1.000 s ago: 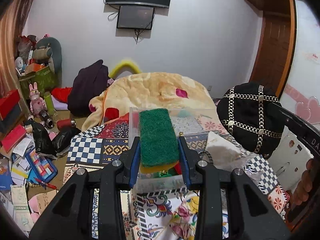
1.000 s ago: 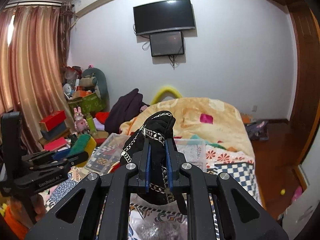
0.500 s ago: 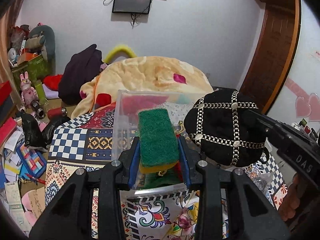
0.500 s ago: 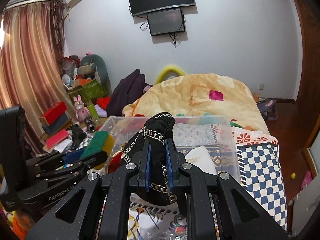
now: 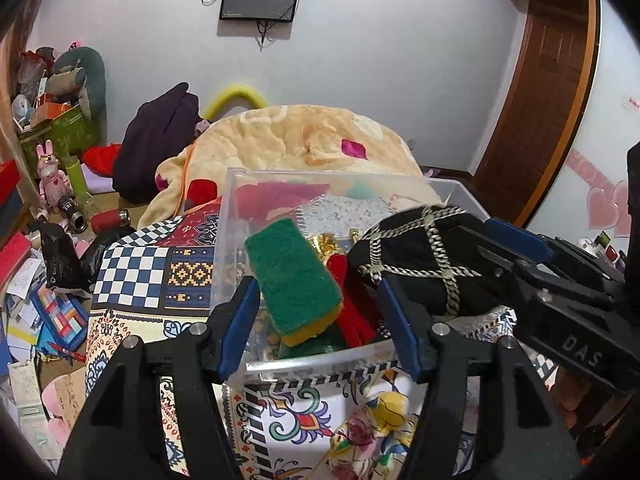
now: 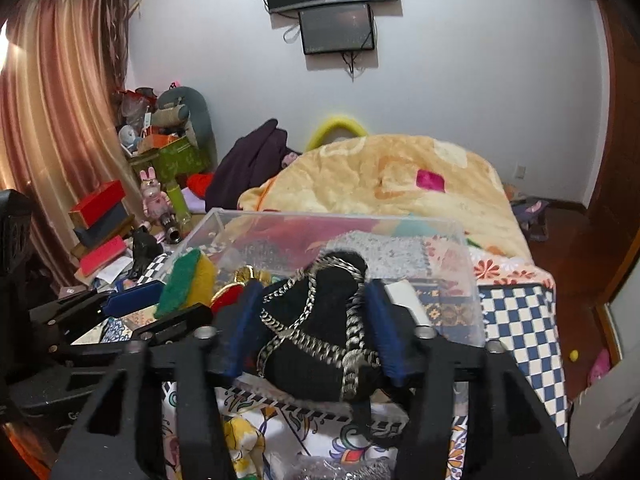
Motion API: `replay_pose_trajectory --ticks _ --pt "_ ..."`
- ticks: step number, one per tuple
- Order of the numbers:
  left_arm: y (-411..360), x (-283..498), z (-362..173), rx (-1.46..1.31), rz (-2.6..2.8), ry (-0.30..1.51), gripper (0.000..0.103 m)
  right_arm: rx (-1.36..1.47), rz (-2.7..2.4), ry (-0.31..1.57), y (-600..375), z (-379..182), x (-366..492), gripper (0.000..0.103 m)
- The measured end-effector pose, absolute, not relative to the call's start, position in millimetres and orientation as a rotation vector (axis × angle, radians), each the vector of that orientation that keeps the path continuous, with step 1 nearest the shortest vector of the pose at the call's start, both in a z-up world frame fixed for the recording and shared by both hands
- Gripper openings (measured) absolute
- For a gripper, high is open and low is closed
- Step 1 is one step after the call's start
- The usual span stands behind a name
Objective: Organize soft objects
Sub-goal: 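Lower the sponge into the box with the left tool while the right tool drops the hat in, then grasp the floral scrunchie with the left tool while the right tool grasps the bag of grey fabric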
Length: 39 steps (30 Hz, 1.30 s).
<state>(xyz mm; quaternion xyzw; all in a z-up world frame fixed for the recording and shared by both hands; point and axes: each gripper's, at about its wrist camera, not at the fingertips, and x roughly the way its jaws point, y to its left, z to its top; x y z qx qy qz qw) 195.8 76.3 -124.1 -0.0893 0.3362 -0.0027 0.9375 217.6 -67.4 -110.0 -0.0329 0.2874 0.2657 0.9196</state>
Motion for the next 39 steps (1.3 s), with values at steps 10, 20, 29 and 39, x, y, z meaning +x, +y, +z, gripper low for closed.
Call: replay_pose_trajectory --ticks 10,20,29,39 --pt "77.9 168.6 -100.2 -0.177 -0.027 0.619 0.069 -0.075 0.554 0.539 -92.6 -95.5 196.9 0.066" --pt "61.6 139.6 -113.4 -0.139 -0.066 0.661 0.071 -0.09 0.515 0.54 -123.6 -106.8 172.2 0.095" --pt "43.8 129.6 -153.1 -0.153 -0.107 0.778 0.071 -0.159 0.508 0.649 -117.9 -145.5 167.4 0.1" --pt "26.5 142.4 -187.8 -0.184 -0.128 0.874 0.071 -0.184 0.496 0.733 -114.4 -171.8 177.1 0.094"
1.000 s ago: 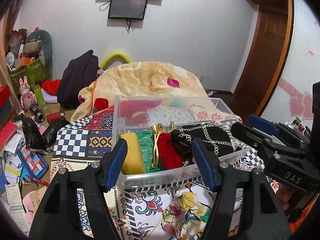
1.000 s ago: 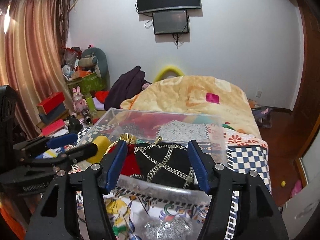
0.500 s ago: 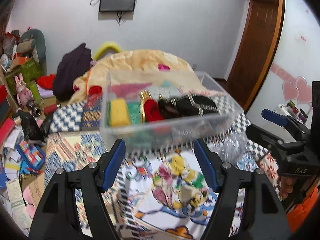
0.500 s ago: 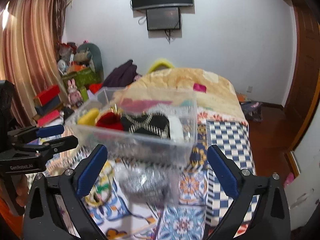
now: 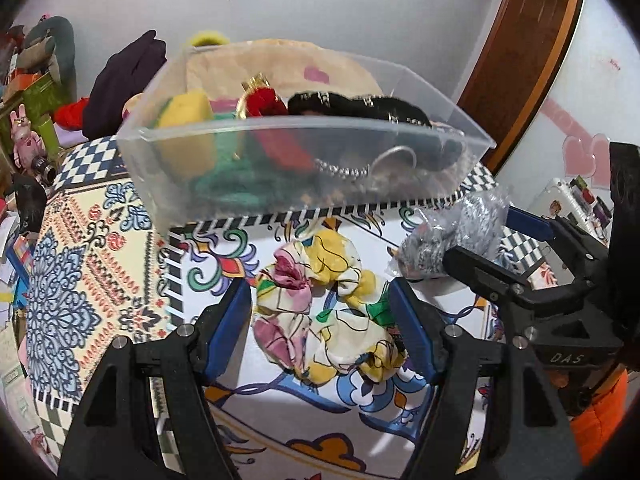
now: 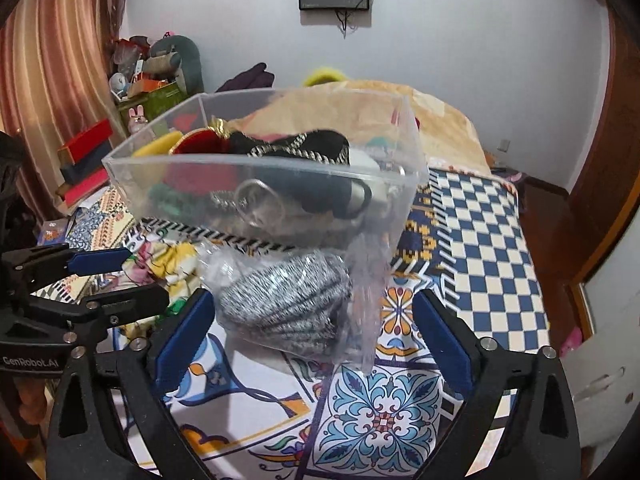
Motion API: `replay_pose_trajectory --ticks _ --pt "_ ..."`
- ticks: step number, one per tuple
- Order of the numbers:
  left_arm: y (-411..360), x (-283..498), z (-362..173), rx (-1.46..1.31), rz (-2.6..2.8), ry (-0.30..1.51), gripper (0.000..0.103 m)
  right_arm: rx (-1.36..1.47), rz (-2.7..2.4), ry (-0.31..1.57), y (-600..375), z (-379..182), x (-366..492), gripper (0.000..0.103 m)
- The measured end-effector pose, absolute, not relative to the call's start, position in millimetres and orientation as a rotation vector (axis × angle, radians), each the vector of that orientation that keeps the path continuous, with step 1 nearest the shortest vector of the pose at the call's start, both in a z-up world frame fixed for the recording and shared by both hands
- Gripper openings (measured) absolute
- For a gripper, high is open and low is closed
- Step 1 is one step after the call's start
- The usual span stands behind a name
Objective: Organize soft objects
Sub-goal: 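Grasp the floral scrunchie with the left tool while the right tool grasps the bag of grey fabric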
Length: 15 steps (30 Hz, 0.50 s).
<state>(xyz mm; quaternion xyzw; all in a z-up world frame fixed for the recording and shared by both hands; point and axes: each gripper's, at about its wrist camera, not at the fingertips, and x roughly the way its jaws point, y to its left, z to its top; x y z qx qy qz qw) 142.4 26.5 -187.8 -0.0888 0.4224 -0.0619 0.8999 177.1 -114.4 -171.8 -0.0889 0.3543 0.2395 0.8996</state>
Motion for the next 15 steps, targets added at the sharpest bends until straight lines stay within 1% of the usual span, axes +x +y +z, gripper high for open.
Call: replay_pose_trajectory --ticks 2,4,6,7,8,10,11,13,14,15 --pt "23.1 143.3 -191.3 -0.184 -0.135 0.874 0.071 -0.167 0.513 0.748 -117.1 -173.2 178.3 0.085" --pt "16.5 142.7 -193.2 -0.156 -0.132 0.861 0.071 -0.155 0.521 0.756 -118.4 -174.6 178.4 0.07" --pt "11.0 142.1 -194.1 -0.124 -0.125 0.854 0.071 -0.157 0.524 0.754 -117.5 -174.1 177.0 0.062" --pt "9.8 141.9 -194.5 -0.12 -0.123 0.849 0.069 -0.161 0.527 0.75 -116.8 -172.9 175.1 0.057" --pt "7.3 141.7 -194.1 -0.115 -0.122 0.845 0.067 -0.166 0.53 0.746 -114.1 -172.2 173.3 0.054" --pt "5.5 139.6 -193.8 -0.108 -0.12 0.839 0.052 -0.177 0.529 0.735 -113.2 -171.0 169.7 0.05" --pt "6.4 138.2 -193.3 -0.111 -0.123 0.838 0.049 -0.179 0.529 0.73 -113.2 -169.9 168.5 0.049" --pt "9.0 136.9 -192.9 -0.127 -0.14 0.839 0.035 -0.173 0.536 0.726 -113.2 -168.1 167.8 0.044" --pt "10.1 136.1 -192.5 -0.129 -0.141 0.84 0.032 -0.169 0.538 0.725 -114.3 -167.6 168.0 0.044" --pt "10.4 135.4 -192.4 -0.131 -0.144 0.841 0.027 -0.166 0.538 0.725 -114.9 -167.0 167.5 0.043"
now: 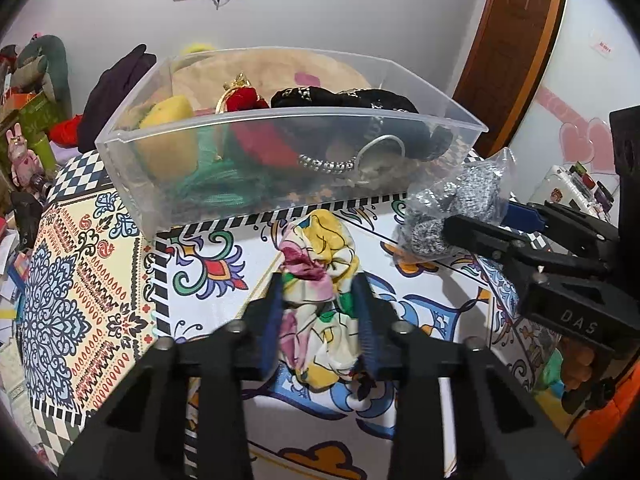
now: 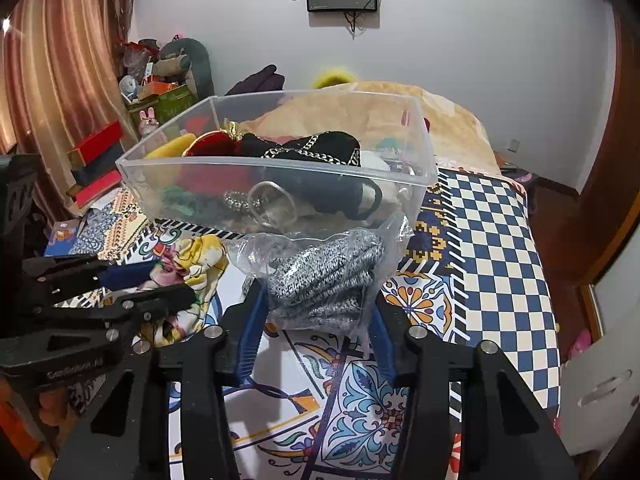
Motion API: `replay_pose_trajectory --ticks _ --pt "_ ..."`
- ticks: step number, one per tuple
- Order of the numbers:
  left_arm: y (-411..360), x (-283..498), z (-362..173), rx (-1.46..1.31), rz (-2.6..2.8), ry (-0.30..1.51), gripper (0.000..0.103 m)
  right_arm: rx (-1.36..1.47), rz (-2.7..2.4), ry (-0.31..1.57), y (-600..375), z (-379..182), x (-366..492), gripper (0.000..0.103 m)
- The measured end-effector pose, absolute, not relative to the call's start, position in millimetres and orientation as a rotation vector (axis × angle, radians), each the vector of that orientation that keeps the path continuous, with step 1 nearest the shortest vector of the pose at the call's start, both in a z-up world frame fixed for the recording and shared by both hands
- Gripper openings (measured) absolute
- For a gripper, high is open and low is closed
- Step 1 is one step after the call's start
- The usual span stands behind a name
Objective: Organize soft objects
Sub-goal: 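Grasp the floral scrunchie with the left tool while the right tool grasps the bag of grey fabric, then drop the scrunchie into the box with the left tool while the right tool drops the grey bag in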
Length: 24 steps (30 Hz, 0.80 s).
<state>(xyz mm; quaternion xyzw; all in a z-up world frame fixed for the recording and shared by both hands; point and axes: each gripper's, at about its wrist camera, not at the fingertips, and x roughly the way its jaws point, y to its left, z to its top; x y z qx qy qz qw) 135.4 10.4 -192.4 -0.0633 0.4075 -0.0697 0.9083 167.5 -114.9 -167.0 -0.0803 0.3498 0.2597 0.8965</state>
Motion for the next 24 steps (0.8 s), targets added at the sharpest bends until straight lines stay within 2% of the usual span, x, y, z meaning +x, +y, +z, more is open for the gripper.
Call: replay_pose_trajectory --ticks 4,19,24 --pt "15.4 127.4 -188.4 -0.134 -0.155 0.834 0.013 -0.149 0.541 0.715 -120.7 -162.6 166.1 0.042" --pt "49.5 90.8 -114.5 -0.144 -0.146 0.663 0.011 -0.105 0.549 0.58 -134.7 -119.9 149.9 0.042" --pt "41.5 104.2 -92.1 -0.123 -0.116 0.592 0.011 -0.102 0.553 0.524 -134.1 -104.3 149.8 0.042"
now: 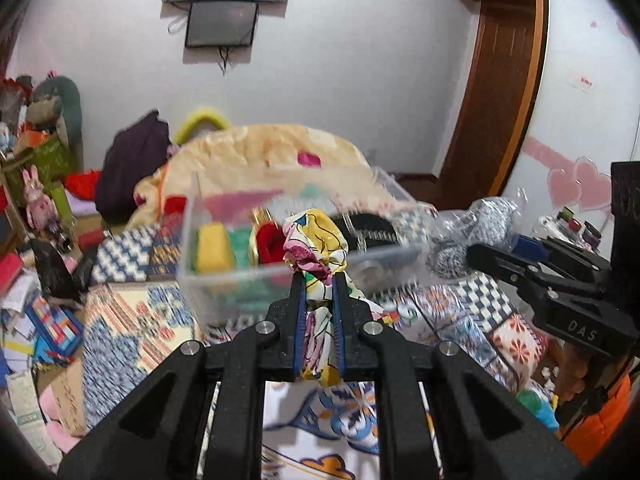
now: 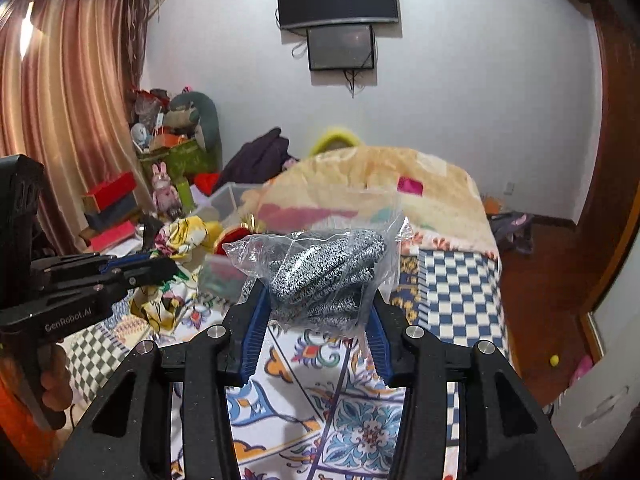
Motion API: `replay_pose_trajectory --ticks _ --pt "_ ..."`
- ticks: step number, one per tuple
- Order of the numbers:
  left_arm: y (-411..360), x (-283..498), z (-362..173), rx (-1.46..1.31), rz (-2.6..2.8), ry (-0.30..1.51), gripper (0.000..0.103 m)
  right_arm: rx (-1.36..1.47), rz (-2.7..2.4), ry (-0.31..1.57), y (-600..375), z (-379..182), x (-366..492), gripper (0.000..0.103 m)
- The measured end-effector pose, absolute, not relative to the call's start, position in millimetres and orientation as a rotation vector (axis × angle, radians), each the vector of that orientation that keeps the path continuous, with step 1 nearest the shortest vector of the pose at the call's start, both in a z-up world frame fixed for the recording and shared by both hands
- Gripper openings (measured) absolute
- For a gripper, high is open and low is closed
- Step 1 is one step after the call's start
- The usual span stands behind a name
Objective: Organize soft objects
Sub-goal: 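Drop the scrunchie into the box with the left tool while the right tool drops the grey bag in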
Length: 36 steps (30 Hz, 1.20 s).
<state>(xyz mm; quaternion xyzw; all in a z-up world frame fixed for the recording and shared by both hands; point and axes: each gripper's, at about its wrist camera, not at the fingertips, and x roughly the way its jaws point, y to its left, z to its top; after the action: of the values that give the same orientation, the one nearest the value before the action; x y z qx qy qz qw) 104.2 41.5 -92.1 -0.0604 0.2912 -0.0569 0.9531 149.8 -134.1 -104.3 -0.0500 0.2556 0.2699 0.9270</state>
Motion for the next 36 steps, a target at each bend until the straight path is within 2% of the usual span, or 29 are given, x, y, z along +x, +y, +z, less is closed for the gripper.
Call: replay_pose_trajectory --ticks 14,36 --pt "46.8 140.4 -65.4 -0.11 -0.064 0.513 0.011 -0.084 0.512 0.471 -121.2 -93.0 173.8 0.042" --pt "44.5 207.3 -127.1 -0.071 0.004 0.669 0.013 -0.114 0.535 0.626 -90.4 -130.9 210.2 0.043"
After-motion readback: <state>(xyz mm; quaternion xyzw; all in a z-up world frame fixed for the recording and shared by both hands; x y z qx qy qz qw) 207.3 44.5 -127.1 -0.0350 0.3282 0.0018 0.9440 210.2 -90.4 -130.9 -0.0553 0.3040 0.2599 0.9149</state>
